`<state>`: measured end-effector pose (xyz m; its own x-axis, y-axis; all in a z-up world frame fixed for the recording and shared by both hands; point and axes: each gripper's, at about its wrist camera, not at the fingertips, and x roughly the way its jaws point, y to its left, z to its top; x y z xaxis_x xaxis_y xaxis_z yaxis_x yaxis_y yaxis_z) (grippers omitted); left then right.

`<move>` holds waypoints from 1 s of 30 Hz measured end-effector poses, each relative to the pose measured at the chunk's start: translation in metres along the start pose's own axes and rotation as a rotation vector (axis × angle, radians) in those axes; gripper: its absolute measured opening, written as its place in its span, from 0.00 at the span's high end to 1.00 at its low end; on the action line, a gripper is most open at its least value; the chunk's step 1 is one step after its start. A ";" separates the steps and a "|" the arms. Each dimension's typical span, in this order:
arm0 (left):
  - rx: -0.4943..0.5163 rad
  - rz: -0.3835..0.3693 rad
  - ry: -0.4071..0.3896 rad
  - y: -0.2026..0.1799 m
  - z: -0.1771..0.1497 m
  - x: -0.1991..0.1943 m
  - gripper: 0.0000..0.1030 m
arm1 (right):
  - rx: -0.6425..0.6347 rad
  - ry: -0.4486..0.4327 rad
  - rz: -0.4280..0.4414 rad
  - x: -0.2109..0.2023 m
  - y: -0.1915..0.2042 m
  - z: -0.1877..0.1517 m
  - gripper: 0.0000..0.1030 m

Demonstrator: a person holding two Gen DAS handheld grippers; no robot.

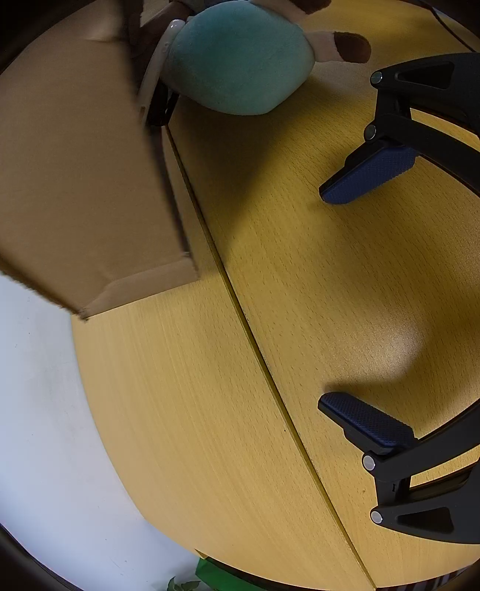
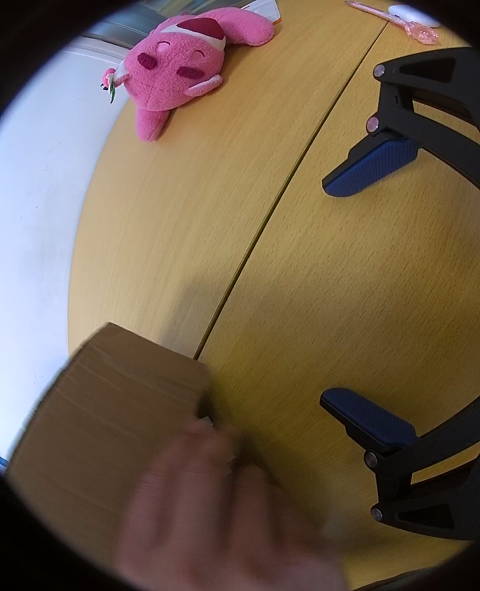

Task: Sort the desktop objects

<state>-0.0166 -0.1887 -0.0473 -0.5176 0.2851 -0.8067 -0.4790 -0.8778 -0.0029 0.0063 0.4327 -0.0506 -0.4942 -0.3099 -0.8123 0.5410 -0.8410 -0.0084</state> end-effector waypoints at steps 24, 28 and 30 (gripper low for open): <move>0.001 0.000 0.000 0.000 -0.001 -0.001 0.00 | 0.000 0.000 -0.001 -0.001 0.002 -0.002 0.00; 0.001 0.000 0.000 0.000 -0.001 -0.001 0.00 | 0.000 0.000 -0.001 -0.001 0.003 -0.003 0.00; 0.001 0.000 0.000 0.000 -0.001 -0.002 0.00 | 0.000 0.000 -0.001 -0.001 0.003 -0.003 0.00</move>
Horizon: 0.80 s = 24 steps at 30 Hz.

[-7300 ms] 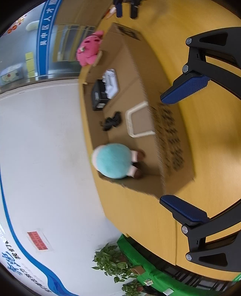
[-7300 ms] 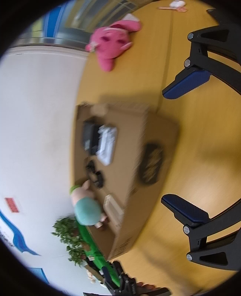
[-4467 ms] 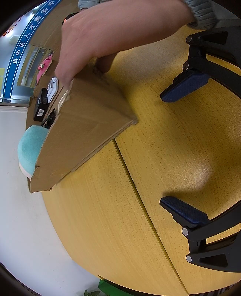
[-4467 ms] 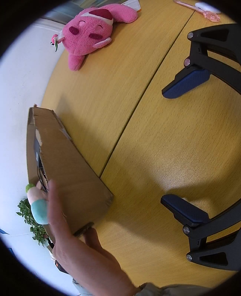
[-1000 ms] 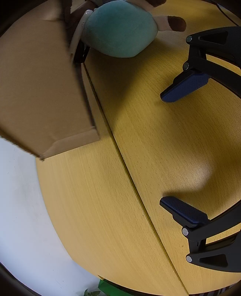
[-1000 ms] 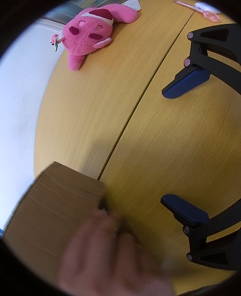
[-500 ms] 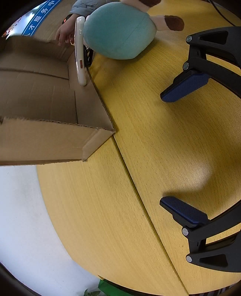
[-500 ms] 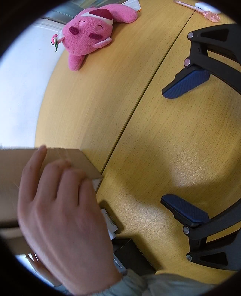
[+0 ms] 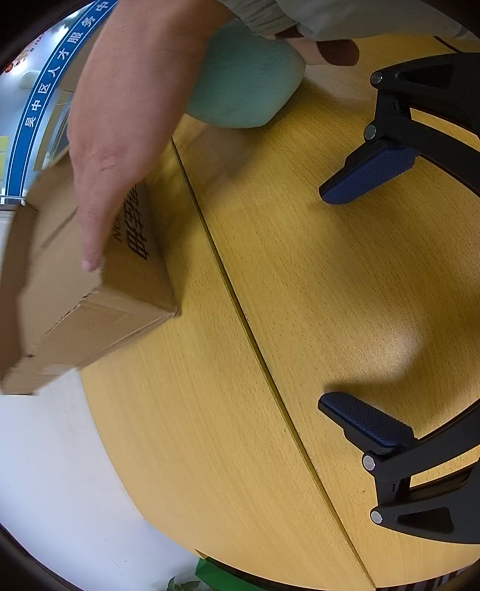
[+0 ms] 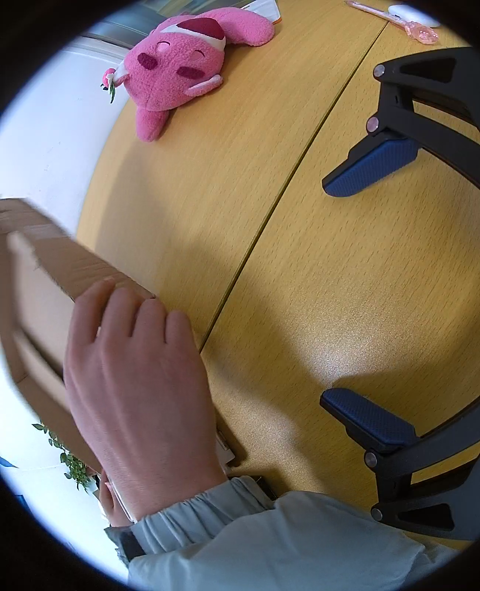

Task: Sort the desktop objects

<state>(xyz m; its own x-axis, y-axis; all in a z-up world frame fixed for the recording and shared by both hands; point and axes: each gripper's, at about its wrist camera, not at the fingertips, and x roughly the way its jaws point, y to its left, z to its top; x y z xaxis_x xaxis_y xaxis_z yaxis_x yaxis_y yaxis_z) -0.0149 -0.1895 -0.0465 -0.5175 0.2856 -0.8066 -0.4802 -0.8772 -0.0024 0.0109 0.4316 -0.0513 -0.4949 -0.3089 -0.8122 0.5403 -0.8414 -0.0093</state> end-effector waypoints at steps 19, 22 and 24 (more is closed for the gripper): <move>0.001 0.000 0.000 0.000 0.000 -0.001 0.00 | 0.000 0.000 -0.001 -0.001 0.001 -0.002 0.00; 0.001 0.000 0.000 0.000 0.000 -0.001 0.00 | 0.000 0.000 -0.001 -0.001 0.001 -0.002 0.00; 0.001 0.000 0.000 0.000 -0.001 -0.002 0.00 | 0.000 0.000 -0.001 -0.001 0.001 -0.002 0.00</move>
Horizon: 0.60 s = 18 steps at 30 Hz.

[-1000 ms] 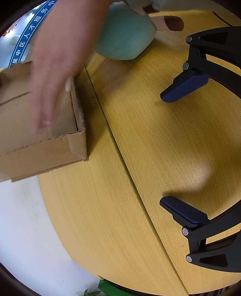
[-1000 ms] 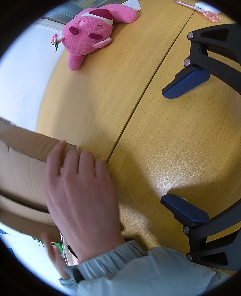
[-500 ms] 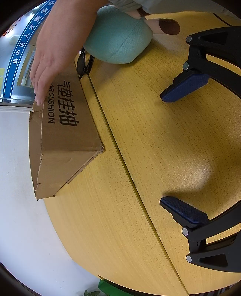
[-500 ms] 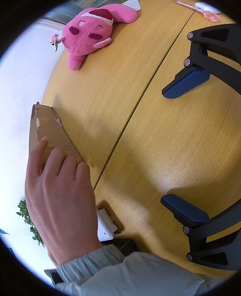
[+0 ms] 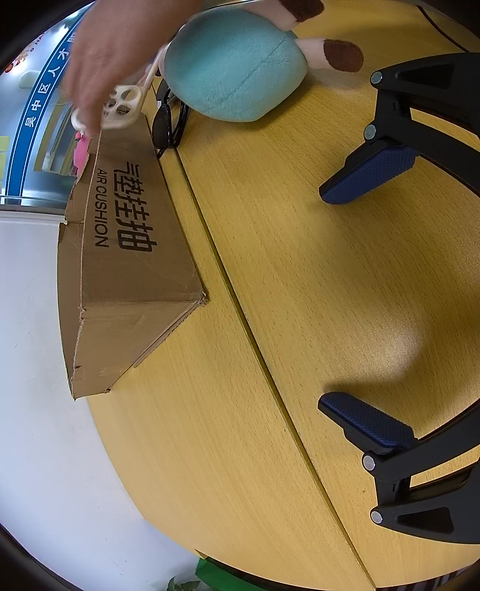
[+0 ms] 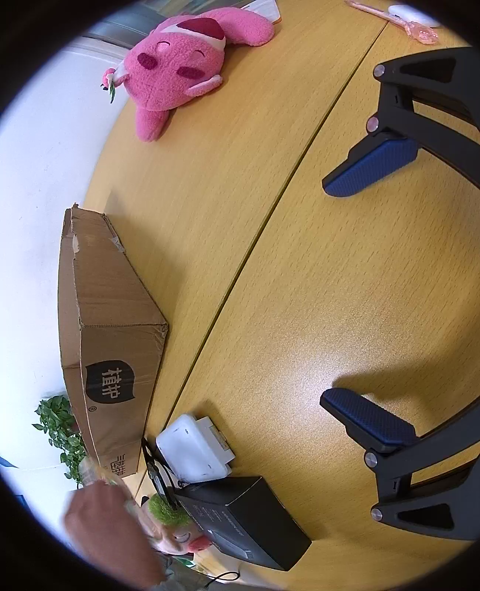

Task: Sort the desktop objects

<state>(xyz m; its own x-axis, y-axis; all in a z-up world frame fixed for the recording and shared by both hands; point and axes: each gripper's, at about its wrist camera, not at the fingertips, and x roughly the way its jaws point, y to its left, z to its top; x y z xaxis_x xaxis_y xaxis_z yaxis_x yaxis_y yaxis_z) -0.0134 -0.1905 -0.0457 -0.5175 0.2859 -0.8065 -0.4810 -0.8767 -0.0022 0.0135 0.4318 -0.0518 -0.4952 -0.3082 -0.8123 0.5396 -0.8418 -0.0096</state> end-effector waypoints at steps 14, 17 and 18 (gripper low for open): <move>0.000 0.000 0.001 0.000 0.002 0.000 0.00 | 0.000 0.000 0.000 0.000 0.000 -0.001 0.00; 0.001 0.000 0.001 0.000 0.002 0.000 0.00 | 0.000 0.000 0.000 0.000 0.001 -0.001 0.00; 0.001 0.000 0.001 0.000 0.002 0.000 0.00 | 0.000 0.000 0.000 0.000 0.000 -0.001 0.00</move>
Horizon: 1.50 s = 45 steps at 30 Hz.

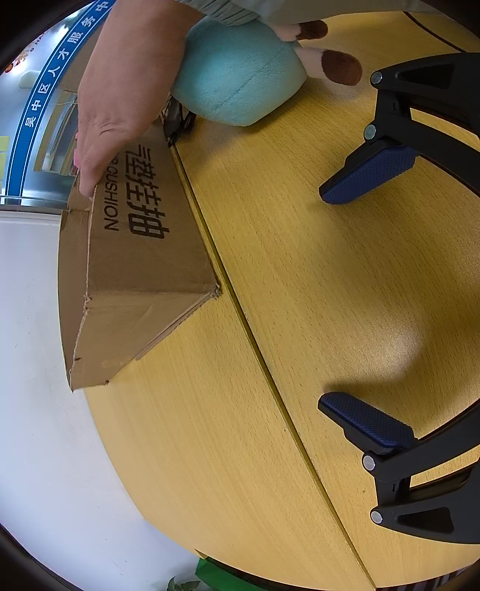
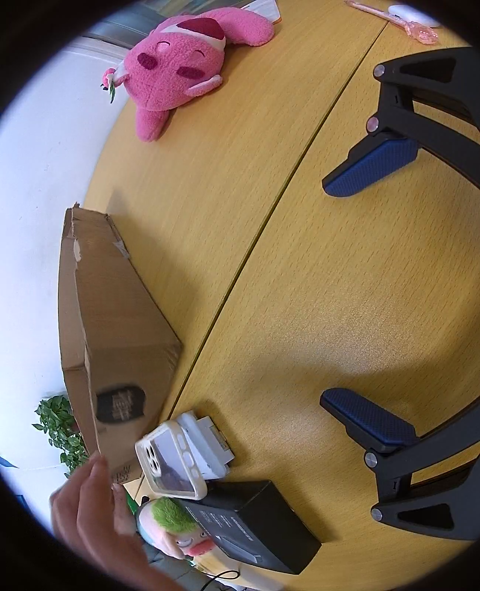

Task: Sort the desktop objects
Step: 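Move both tools toward the pink-and-teal pig plush on the table, then lower both grippers around the pig plush from opposite sides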

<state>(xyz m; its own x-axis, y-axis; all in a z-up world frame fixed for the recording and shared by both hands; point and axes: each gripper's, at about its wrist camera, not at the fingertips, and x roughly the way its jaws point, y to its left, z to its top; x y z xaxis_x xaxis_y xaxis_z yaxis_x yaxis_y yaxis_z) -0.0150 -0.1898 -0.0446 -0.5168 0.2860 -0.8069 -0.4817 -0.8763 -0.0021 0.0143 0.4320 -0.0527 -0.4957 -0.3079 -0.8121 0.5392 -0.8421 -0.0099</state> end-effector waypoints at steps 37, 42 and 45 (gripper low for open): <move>0.002 0.000 0.000 0.001 0.000 -0.001 0.00 | 0.279 0.036 -0.202 -0.003 0.023 0.003 0.00; -0.001 0.002 -0.001 -0.002 -0.003 0.000 0.00 | 0.175 -0.029 -0.225 -0.032 0.096 -0.002 0.00; -0.022 0.019 -0.001 -0.003 0.000 0.003 0.00 | 0.083 -0.096 -0.241 -0.062 0.149 0.006 0.00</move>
<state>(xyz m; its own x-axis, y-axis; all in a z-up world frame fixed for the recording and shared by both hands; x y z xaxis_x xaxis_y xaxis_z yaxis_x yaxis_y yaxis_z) -0.0145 -0.1862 -0.0468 -0.5262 0.2699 -0.8064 -0.4561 -0.8899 -0.0003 0.1214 0.3233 0.0000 -0.6675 -0.1315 -0.7329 0.3425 -0.9282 -0.1453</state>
